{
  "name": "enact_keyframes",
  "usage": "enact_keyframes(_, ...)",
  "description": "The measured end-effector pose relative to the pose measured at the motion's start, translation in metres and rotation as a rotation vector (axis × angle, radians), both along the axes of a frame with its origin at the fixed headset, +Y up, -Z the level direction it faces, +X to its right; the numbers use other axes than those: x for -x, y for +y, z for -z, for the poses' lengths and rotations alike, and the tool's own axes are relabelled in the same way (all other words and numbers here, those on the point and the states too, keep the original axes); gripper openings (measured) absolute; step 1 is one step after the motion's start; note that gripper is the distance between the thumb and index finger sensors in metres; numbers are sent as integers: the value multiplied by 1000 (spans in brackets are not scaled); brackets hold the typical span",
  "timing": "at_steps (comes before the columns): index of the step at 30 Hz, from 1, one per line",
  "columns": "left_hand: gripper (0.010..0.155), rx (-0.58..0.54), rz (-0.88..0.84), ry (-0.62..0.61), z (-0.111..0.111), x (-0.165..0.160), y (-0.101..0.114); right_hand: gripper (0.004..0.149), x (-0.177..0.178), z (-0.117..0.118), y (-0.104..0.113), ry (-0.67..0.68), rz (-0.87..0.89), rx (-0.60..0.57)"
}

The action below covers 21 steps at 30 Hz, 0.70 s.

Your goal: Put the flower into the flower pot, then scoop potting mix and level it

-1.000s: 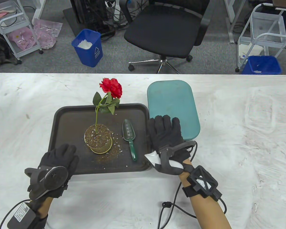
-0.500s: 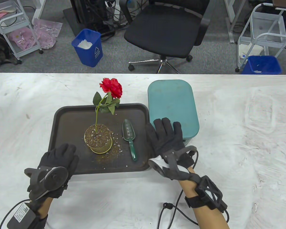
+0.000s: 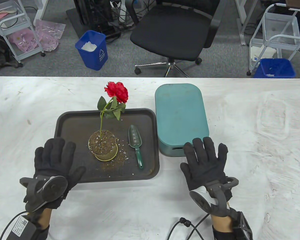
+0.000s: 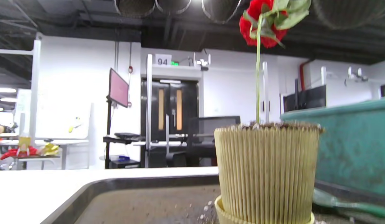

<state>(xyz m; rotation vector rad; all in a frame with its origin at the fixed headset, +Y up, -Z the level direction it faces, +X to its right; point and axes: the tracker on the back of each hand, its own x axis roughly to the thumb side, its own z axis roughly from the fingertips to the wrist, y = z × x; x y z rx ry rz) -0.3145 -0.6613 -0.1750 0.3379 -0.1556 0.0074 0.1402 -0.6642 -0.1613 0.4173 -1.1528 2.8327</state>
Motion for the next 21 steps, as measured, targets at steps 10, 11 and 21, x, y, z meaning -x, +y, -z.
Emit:
enact_keyframes(10, 92, 84, 27, 11, 9, -7, -14, 69, -12, 10, -12, -41, 23, 120)
enact_keyframes(11, 91, 86, 27, 13, 9, -7, -15, 69, -12, 11, -13, -43, 24, 124)
enact_keyframes(21, 90, 93, 24, 21, 9, -8, -15, 68, -11, 12, -16, -47, 41, 138)
